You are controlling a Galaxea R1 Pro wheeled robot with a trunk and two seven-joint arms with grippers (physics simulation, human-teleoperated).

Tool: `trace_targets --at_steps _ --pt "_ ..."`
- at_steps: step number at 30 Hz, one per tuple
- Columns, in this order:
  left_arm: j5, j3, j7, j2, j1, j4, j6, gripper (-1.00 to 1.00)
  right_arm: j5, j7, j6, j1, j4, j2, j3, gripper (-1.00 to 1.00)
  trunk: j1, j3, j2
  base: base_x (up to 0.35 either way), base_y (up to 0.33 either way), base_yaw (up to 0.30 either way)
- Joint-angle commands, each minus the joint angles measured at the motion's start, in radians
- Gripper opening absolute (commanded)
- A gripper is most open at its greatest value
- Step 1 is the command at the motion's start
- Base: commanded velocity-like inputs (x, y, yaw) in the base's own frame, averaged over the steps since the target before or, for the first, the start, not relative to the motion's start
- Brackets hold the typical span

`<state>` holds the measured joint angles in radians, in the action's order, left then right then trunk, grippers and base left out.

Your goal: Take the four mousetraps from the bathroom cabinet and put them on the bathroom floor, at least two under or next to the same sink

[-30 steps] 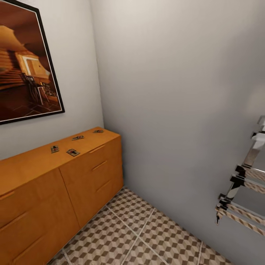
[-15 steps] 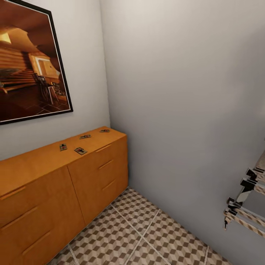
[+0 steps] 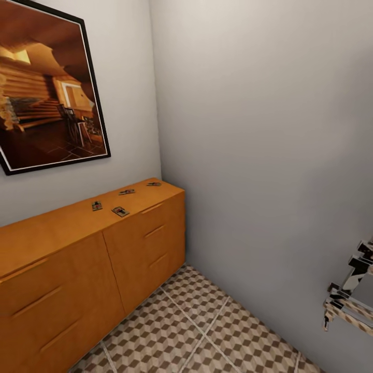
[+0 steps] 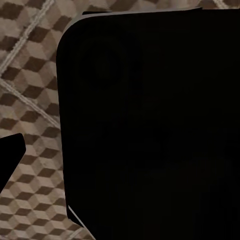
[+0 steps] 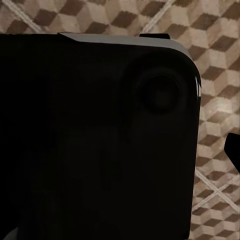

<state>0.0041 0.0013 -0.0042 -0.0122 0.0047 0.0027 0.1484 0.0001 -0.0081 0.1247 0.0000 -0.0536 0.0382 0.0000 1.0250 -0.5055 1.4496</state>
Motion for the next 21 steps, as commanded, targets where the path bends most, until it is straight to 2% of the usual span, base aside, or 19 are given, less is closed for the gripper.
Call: trace_targets --at_steps 1,12,21 --pt "0.000 0.000 0.000 0.000 0.000 0.000 0.003 1.00 0.000 -0.001 0.003 0.000 0.000 0.000 0.000 1.00 0.000 0.000 0.000 0.000 0.000 0.086" --pt "0.000 0.000 0.000 0.000 0.000 -0.001 0.003 1.00 0.001 -0.001 0.003 0.000 0.000 0.000 0.000 1.00 0.000 0.016 0.000 0.000 0.000 0.078" --pt "0.000 0.000 0.000 0.000 0.000 0.000 0.003 1.00 0.001 -0.001 0.003 0.000 0.000 0.000 0.000 1.00 0.000 0.030 0.000 0.000 0.000 0.014"
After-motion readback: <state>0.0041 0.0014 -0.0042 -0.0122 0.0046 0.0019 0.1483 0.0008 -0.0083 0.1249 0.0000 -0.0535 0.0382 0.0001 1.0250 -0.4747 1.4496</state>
